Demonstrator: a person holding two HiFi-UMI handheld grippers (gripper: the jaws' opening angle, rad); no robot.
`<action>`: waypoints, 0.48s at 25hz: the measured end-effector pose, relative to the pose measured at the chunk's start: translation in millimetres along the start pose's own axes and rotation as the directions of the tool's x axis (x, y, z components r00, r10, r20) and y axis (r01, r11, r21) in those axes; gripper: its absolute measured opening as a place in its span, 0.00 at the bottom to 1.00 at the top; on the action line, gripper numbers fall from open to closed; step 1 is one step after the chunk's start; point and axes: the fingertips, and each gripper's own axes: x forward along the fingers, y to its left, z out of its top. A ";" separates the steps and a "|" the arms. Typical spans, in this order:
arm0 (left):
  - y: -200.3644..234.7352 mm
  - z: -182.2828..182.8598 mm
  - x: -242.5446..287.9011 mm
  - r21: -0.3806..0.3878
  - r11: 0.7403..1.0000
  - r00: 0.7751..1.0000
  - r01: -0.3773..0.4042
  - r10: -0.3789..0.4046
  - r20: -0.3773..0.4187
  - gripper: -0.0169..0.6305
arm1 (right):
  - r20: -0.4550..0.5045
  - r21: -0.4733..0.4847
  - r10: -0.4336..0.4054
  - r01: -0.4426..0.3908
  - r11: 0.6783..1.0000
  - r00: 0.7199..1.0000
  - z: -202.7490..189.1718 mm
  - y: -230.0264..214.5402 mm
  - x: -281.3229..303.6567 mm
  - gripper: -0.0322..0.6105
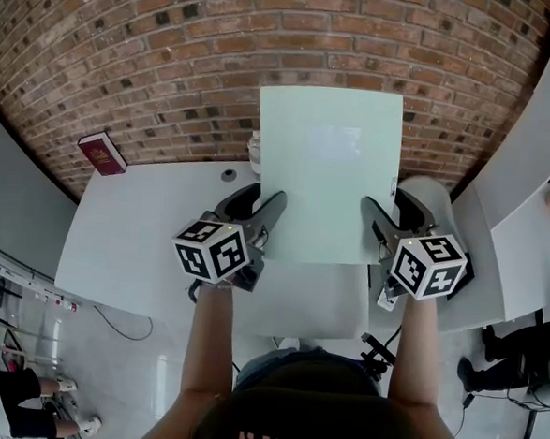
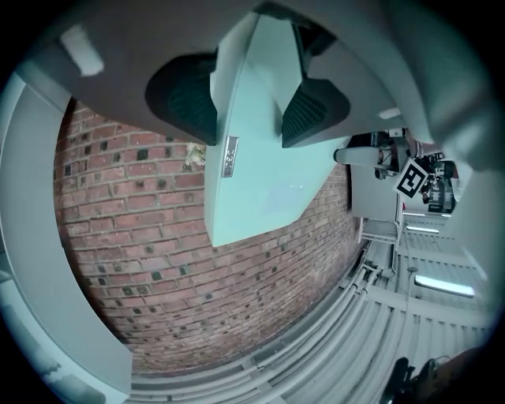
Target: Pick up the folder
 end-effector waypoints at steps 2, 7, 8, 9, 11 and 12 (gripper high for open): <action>-4.5 9.1 -2.6 0.034 0.999 0.999 0.002 -0.004 0.032 0.40 | 0.038 -0.012 0.000 0.000 1.000 0.999 7.7 2.1 -3.3 0.44; -15.0 29.0 -10.1 0.136 0.991 0.995 -0.003 -0.011 0.102 0.40 | 0.112 -0.040 -0.008 0.013 0.999 0.994 22.4 7.9 -9.7 0.44; -17.2 32.1 -11.7 0.151 0.989 0.993 -0.002 -0.015 0.116 0.40 | 0.128 -0.048 -0.008 0.014 0.999 0.992 25.4 9.0 -11.3 0.44; -19.5 35.0 -13.4 0.165 0.986 0.991 -0.001 -0.021 0.132 0.40 | 0.147 -0.056 -0.008 0.016 0.998 0.989 28.7 10.0 -13.2 0.44; -24.2 40.5 -17.5 0.195 0.981 0.986 0.000 -0.032 0.163 0.40 | 0.183 -0.073 -0.006 0.020 0.997 0.983 35.0 12.6 -17.1 0.44; -26.3 42.8 -19.6 0.210 0.978 0.984 -0.001 -0.037 0.176 0.40 | 0.199 -0.082 -0.003 0.020 0.996 0.980 37.9 14.1 -18.8 0.44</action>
